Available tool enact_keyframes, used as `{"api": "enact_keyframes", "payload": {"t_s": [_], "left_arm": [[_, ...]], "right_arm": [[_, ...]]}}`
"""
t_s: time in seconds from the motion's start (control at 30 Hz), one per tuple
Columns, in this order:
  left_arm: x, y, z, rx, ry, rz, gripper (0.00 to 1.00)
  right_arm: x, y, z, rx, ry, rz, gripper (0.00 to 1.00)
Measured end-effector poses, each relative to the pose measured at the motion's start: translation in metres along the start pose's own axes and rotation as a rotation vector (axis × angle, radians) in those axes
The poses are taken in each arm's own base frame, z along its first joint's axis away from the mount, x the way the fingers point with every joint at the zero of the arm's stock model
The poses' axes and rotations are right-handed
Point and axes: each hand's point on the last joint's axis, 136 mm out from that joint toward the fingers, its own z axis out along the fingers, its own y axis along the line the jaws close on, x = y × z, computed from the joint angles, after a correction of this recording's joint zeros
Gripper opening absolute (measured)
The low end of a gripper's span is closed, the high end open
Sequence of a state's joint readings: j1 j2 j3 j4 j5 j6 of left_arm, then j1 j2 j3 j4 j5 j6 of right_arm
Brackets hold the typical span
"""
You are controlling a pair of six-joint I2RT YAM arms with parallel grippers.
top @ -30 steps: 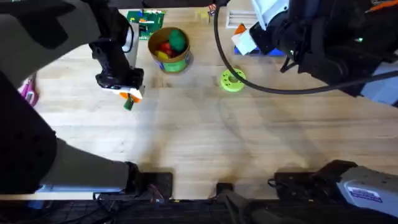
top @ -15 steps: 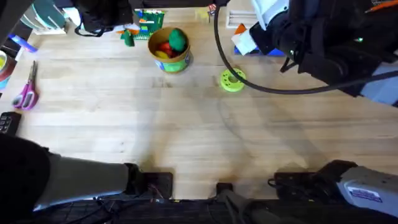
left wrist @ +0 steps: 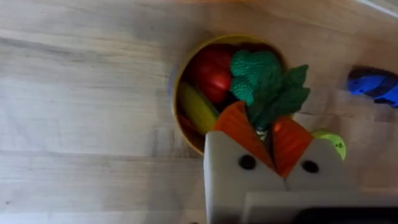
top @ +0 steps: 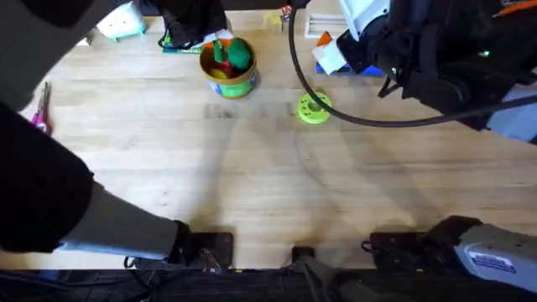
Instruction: Pick up the gripper from the table and insert it into the empty holder that is missing its gripper. Then pick up a screw, insert it into the mounting hole, and use the screwdriver to tighten it. Finally, clean up the table by picking up the vegetable and placing it into the bucket.
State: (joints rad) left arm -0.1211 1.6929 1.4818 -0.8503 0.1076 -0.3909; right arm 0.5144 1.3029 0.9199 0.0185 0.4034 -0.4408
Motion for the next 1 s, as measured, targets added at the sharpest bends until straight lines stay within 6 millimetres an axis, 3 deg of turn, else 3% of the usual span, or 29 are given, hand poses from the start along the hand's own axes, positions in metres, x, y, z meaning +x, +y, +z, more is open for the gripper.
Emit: {"api": "enact_keyframes", "payload": {"t_s": [0.17,0.33,0.37,0.43,0.5,0.63,0.7,0.83,1.0], "left_arm": [[0.007,0.015,0.008,-0.076,0.030,-0.040,0.015],[0.002,0.012,0.010,-0.058,0.013,-0.065,0.044],[0.002,0.007,0.010,-0.032,0.017,-0.072,0.423],[0.003,0.005,0.010,-0.022,0.021,-0.066,0.715],[0.004,0.004,0.010,-0.013,0.027,-0.057,0.933],[0.002,0.001,0.000,0.001,0.011,-0.019,0.972],[-0.002,-0.003,-0.016,0.018,-0.026,0.011,0.973],[-0.007,-0.012,-0.071,0.058,-0.136,0.090,0.973],[0.016,-0.010,-0.138,0.064,-0.197,0.246,0.974]], "right_arm": [[0.000,0.000,0.000,0.000,0.000,0.000,0.992],[0.000,0.000,0.000,0.000,0.000,0.000,0.991],[-0.001,0.000,0.000,0.001,-0.002,0.001,0.991],[-0.001,0.001,0.000,-0.001,-0.003,0.000,0.991],[-0.003,0.003,-0.003,-0.007,-0.009,-0.003,0.991],[-0.013,0.005,-0.023,-0.027,-0.039,-0.011,0.992],[-0.013,0.006,-0.038,-0.049,-0.025,-0.016,0.991],[-0.015,-0.002,-0.064,-0.086,0.031,0.031,0.992],[-0.021,-0.015,-0.100,-0.141,0.080,0.163,0.991]]}}
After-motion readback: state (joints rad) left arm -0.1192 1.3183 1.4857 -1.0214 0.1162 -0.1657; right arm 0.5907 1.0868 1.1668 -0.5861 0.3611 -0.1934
